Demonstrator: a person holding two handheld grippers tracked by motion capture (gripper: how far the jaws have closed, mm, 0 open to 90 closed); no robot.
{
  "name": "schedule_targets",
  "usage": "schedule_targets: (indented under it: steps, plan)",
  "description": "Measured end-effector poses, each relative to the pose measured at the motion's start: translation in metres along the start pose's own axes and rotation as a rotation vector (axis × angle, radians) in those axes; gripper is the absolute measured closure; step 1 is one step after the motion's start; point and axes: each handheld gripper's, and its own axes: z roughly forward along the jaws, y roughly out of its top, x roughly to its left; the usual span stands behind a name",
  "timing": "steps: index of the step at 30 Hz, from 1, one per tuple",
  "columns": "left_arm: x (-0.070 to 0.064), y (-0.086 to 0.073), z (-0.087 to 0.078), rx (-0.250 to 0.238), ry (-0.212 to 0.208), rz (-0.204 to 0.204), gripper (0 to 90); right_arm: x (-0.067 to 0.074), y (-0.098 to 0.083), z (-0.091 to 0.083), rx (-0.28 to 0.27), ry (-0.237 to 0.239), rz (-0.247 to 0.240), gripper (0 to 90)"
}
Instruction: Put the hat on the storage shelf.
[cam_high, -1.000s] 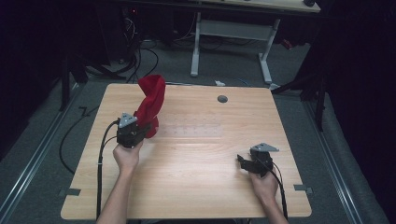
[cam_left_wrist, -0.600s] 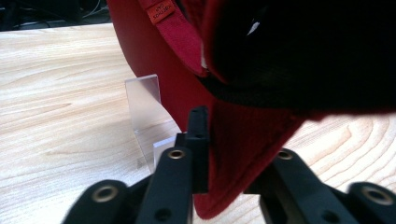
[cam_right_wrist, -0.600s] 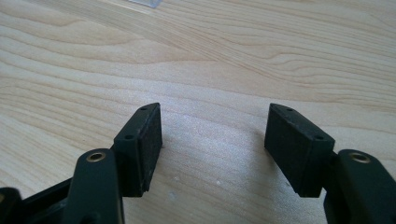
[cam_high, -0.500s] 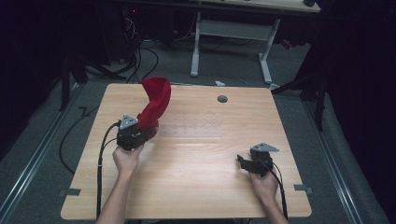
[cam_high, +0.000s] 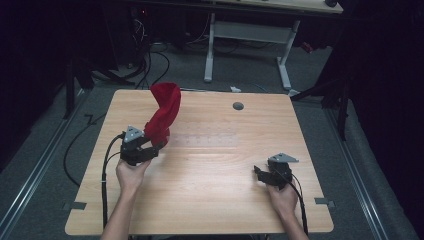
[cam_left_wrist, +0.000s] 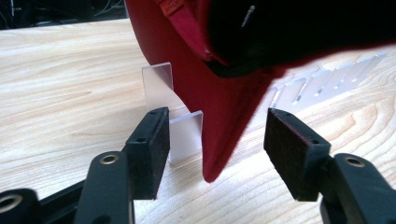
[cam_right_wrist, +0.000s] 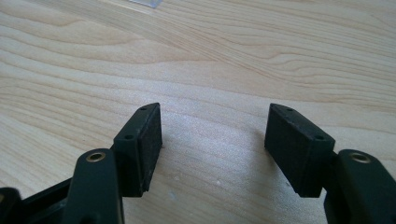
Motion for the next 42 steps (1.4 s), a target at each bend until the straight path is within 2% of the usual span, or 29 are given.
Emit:
schedule_targets:
  steps: [5, 14, 26, 32, 35, 42]
  plan:
    - [-0.002, 0.002, -0.008, 0.010, 0.000, 0.021, 38.8, 0.000, 0.000, 0.000, 0.000, 0.000, 0.000, 36.9]
    - [-0.007, 0.006, -0.019, 0.000, -0.011, 0.026, 36.7, 0.000, 0.000, 0.000, 0.000, 0.000, 0.000, 36.9]
    - [-0.006, 0.003, -0.031, -0.009, -0.006, 0.019, 35.9, 0.000, 0.000, 0.000, 0.000, 0.000, 0.000, 36.9]
    - [-0.005, 0.002, -0.037, -0.016, 0.016, 0.024, 36.5, 0.000, 0.000, 0.000, 0.000, -0.001, 0.001, 36.9]
    - [-0.005, 0.003, -0.041, -0.024, 0.007, 0.008, 36.5, 0.000, 0.000, 0.000, 0.000, -0.001, 0.001, 36.9]
    - [-0.006, 0.000, -0.047, -0.020, 0.005, 0.003, 36.4, 0.000, 0.000, 0.000, 0.000, -0.001, 0.001, 36.9]
